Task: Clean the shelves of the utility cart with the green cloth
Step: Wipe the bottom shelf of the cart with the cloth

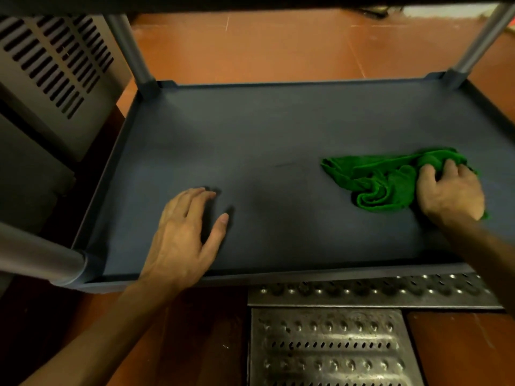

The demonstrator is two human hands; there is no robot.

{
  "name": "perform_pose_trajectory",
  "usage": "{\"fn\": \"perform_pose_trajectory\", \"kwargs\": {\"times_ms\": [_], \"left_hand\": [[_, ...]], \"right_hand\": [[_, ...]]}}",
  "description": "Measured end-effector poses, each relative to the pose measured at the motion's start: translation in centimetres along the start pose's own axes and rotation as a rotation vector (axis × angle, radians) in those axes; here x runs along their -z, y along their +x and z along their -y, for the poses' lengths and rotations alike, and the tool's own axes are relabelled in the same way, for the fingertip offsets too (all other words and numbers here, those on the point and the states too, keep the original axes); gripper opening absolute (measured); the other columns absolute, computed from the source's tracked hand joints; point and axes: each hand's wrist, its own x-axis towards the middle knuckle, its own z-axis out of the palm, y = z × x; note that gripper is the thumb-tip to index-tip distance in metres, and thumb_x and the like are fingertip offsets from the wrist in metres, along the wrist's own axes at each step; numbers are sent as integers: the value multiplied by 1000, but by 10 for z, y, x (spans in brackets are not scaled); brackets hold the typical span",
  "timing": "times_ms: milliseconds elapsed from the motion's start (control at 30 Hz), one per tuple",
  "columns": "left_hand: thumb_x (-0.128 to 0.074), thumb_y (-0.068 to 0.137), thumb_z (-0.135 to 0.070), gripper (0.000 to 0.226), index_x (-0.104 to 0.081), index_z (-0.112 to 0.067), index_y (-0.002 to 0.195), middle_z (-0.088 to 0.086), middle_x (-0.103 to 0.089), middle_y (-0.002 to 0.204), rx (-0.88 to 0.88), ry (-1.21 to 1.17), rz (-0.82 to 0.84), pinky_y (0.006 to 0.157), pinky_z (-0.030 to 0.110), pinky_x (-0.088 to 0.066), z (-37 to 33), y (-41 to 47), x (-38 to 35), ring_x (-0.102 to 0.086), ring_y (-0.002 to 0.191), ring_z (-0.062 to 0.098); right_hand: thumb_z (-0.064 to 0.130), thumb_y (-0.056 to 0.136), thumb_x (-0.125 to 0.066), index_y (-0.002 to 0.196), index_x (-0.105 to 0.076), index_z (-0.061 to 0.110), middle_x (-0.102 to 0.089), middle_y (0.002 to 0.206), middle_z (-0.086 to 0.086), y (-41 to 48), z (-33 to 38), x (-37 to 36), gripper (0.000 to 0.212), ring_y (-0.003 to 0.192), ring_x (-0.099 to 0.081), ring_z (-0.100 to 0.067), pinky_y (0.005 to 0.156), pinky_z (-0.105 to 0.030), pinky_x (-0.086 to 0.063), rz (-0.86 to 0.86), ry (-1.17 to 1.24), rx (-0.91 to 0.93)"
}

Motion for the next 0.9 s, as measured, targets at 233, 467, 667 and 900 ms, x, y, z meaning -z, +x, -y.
{"fn": "perform_pose_trajectory", "kwargs": {"times_ms": [233,467,667,900], "left_hand": [[-39,97,-53,58,-52,-11,135,9,-53,139,-8,39,-6,116,41,-33,-1,1,1,-43,134,23],[-39,97,-52,57,-53,-12,135,9,-53,139,-9,77,-6,116,39,-31,-1,3,3,-43,133,23],[-37,99,-49,55,-55,-9,133,11,-54,138,-28,69,-11,116,41,-32,-2,4,2,-45,132,24],[-36,100,-48,55,-55,-9,134,11,-54,138,-21,71,-22,115,43,-34,-1,5,1,-46,133,25]], "right_hand": [[59,85,-16,141,-40,-2,-37,147,-31,1,27,-9,87,135,-34,-45,114,-51,-27,39,-7,25],[59,85,-18,149,-33,2,-30,154,-26,-4,63,-19,86,142,-27,-41,117,-48,-22,98,0,66],[52,97,-28,152,-29,6,-26,158,-21,-23,105,-28,72,146,-23,-36,118,-44,-20,171,26,195],[50,99,-33,154,-26,11,-22,161,-15,-62,152,-31,68,148,-18,-30,120,-42,-18,252,46,347]]}}
